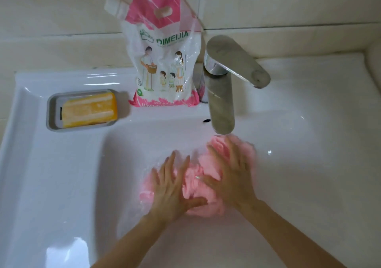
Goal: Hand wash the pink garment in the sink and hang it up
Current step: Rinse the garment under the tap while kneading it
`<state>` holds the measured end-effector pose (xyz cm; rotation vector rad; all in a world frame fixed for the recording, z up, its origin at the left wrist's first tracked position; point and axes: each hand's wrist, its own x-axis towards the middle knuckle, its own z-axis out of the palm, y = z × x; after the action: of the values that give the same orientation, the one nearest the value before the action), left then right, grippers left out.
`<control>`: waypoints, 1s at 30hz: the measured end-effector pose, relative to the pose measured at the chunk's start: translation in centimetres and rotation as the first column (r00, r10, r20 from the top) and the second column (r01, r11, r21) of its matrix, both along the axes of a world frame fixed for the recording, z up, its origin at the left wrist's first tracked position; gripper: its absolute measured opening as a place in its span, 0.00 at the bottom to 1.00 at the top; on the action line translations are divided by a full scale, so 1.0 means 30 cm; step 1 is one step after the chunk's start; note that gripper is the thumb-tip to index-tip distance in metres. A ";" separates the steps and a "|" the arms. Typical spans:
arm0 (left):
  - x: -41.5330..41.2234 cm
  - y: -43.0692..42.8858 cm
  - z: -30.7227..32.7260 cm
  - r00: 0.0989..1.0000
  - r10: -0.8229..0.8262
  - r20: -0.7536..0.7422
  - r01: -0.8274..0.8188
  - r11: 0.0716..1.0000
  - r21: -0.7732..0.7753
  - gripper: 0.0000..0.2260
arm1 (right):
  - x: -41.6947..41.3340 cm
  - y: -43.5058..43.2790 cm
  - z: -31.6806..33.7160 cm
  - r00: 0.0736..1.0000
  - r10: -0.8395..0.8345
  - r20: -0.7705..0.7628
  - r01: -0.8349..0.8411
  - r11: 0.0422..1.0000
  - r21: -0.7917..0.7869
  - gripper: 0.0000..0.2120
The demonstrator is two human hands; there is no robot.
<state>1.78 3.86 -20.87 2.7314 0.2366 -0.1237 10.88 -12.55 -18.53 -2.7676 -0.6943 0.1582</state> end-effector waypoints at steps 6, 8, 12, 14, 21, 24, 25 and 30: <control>-0.015 -0.072 -0.102 0.989 -0.018 0.146 0.005 0.996 0.089 0.24 | -0.101 0.046 -0.132 0.995 0.035 0.097 -0.024 0.994 -0.109 0.23; -0.001 -0.069 -0.136 0.969 -0.005 0.248 -0.025 0.993 0.118 0.17 | -0.091 0.058 -0.163 0.993 0.009 0.117 0.001 0.996 -0.086 0.22; 0.045 -0.078 -0.136 0.988 0.059 0.144 -0.076 0.991 0.115 0.12 | -0.059 0.083 -0.182 0.978 -0.049 0.200 0.057 0.998 -0.033 0.22; 0.081 -0.079 -0.078 0.996 -0.018 -0.091 0.035 0.981 0.188 0.22 | -0.026 0.101 -0.176 0.981 -0.100 0.166 0.101 0.995 0.006 0.21; 0.122 -0.090 -0.057 0.984 0.044 -0.173 -0.041 0.999 0.021 0.17 | 0.067 0.158 -0.107 0.935 -0.282 -0.214 0.307 0.948 0.090 0.24; 0.122 -0.042 -0.028 0.994 0.083 -0.074 -0.093 0.984 -0.149 0.11 | 0.086 0.125 -0.060 0.938 -0.249 -0.242 0.265 0.964 0.035 0.25; 0.112 -0.022 -0.019 0.999 0.053 -0.012 -0.054 0.982 -0.179 0.12 | 0.090 0.093 -0.041 0.905 -0.234 -0.355 0.291 0.950 0.114 0.21; -0.008 0.063 0.059 0.884 -0.051 0.464 0.188 0.949 -0.254 0.09 | 0.031 -0.147 0.132 0.804 0.017 -0.594 0.397 0.729 0.558 0.09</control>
<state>1.54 5.75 -19.09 2.3894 -0.0833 0.4131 11.82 -16.96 -14.58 -1.9159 -0.2065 0.5474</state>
